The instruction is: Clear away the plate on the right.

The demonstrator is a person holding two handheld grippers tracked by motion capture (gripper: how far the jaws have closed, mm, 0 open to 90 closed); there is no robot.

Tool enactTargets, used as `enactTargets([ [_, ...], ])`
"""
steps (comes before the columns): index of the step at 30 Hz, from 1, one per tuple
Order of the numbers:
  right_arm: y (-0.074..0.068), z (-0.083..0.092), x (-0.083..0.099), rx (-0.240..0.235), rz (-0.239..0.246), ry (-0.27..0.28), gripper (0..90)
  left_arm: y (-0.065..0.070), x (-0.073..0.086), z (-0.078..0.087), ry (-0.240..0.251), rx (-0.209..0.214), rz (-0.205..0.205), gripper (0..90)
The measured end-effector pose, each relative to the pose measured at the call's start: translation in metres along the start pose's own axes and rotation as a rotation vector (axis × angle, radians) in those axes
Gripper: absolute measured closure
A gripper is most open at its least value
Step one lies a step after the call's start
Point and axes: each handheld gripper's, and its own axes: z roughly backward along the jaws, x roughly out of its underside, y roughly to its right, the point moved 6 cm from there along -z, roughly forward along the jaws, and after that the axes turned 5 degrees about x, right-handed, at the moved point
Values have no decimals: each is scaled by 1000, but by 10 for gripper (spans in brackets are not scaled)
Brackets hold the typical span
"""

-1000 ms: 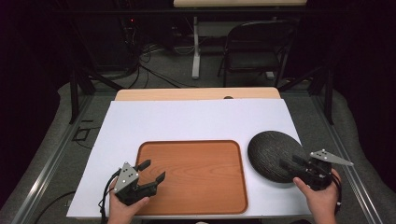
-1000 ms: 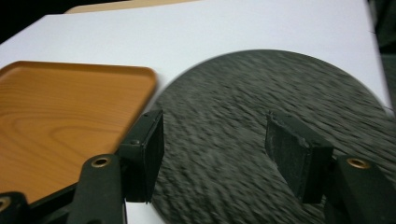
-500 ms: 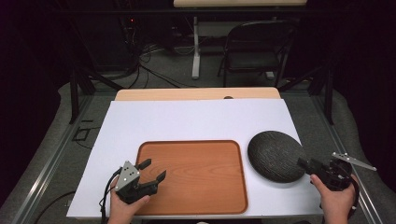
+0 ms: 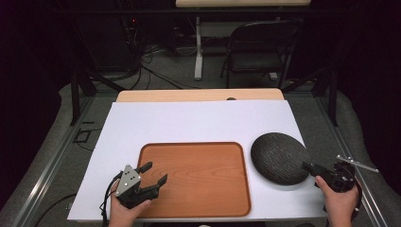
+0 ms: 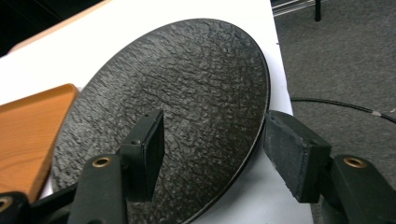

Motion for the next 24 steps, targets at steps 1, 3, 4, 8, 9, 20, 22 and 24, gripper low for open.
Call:
enactTargets([
  [1,1,-1,0,0,11,3,384,0,0,1,0,0,-1,301],
  [3,2,-3,1,-2,6,-1,385,1,0,1,5,-6,0,301],
  [4,2,-4,2,-4,-12,-9,387,1,0,2,5,-7,-2,301],
  [8,5,-9,3,-15,-14,-16,394,2,1,3,-1,-11,-7,302],
  [9,4,-10,3,-16,-19,-18,393,2,1,3,0,-13,-7,302],
  [20,9,-22,5,-8,-35,-48,427,1,2,4,-4,-17,-5,303],
  [22,7,-24,6,-19,-50,-58,440,1,2,4,-6,-17,-4,303],
  [24,7,-26,6,-21,-58,-62,444,0,3,4,-8,-21,-3,303],
])
